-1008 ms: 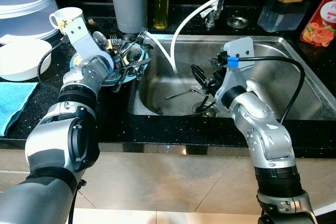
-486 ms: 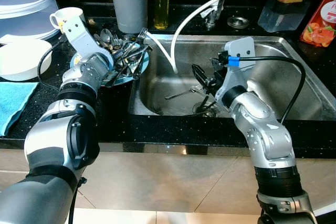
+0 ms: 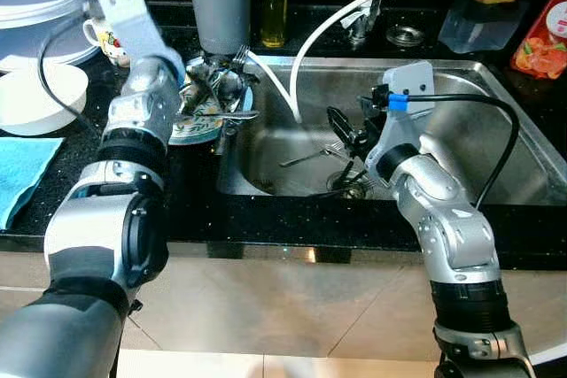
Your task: Kitchen organization
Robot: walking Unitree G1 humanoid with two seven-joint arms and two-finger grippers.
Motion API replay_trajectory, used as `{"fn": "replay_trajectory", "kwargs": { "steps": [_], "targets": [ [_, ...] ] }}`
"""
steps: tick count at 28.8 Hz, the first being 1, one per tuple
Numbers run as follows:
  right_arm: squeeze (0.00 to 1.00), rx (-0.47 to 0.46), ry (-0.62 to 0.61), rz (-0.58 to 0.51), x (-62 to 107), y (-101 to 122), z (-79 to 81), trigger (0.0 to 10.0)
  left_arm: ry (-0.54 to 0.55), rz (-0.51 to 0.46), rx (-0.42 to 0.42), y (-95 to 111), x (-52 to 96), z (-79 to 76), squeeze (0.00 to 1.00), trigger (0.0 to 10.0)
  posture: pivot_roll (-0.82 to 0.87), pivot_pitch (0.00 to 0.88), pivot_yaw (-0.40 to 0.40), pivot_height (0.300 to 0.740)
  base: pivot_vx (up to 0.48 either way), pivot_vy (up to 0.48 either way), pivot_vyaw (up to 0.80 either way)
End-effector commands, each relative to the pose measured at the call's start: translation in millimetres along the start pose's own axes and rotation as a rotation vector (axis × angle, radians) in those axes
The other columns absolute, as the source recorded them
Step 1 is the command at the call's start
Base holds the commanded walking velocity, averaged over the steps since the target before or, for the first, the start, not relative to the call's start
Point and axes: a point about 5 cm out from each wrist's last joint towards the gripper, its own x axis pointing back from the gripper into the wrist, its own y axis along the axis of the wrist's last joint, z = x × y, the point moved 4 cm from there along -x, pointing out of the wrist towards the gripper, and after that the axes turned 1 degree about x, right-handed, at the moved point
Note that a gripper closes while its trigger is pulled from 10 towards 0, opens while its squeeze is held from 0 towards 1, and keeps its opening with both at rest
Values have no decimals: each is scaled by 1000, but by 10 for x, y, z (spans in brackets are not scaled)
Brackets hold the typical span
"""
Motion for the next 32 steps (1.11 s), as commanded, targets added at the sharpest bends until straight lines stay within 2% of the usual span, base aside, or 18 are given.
{"fn": "replay_trajectory", "kwargs": {
  "steps": [1, 2, 5, 11, 15, 22, 25, 27, 29, 31, 32],
  "targets": [
    [0, -13, -4, -22, -1, 49, -5, 10000, -37, -39, -76, 62, 9, -69, 0, 10000, 68, 98, 25, 740, 0, 0, 0],
    [0, -13, -4, -22, -1, 49, -5, 10000, -37, -39, -76, 62, 9, -69, 0, 10000, 68, 98, 25, 740, 0, 0, 0],
    [0, -11, -7, -23, 0, 52, -13, 10000, -78, -125, -212, 113, 48, -176, 0, 10000, 68, 92, 26, 740, 0, 0, 0],
    [0, -7, -10, -28, 1, 66, -25, 10000, -124, -198, -192, 260, 79, -292, 0, 10000, 65, 84, 27, 740, 0, 0, 0],
    [0, -6, -16, -33, 6, 69, -36, 10000, -188, -249, -170, 409, 122, -422, 0, 10000, 64, 73, 32, 740, 0, 0, 0],
    [0, -6, -21, -41, 12, 83, -44, 10000, -272, -285, -112, 558, 186, -590, 0, 10000, 64, 63, 32, 740, 0, 0, 0],
    [0, -4, -24, -44, 12, 90, -52, 10000, -293, -290, -112, 575, 202, -629, 0, 10000, 64, 63, 32, 740, 0, 0, 0],
    [0, -1, -32, -48, 14, 102, -73, 10000, -350, -287, -118, 567, 241, -728, 0, 10000, 64, 62, 34, 740, 0, 0, 0],
    [0, 5, -41, -51, 17, 113, -95, 10000, -419, -259, -114, 514, 278, -841, 0, 10000, 64, 65, 36, 740, 0, 0, 0],
    [0, 17, -52, -48, 23, 109, -122, 10000, -505, -184, -117, 363, 309, -981, 0, 10000, 59, 73, 37, 740, 0, 0, 0],
    [0, 17, -52, -48, 23, 109, -122, 10000, -505, -184, -117, 363, 309, -981, 0, 10000, 59, 73, 37, 740, 0, 0, 0]
  ]
}}
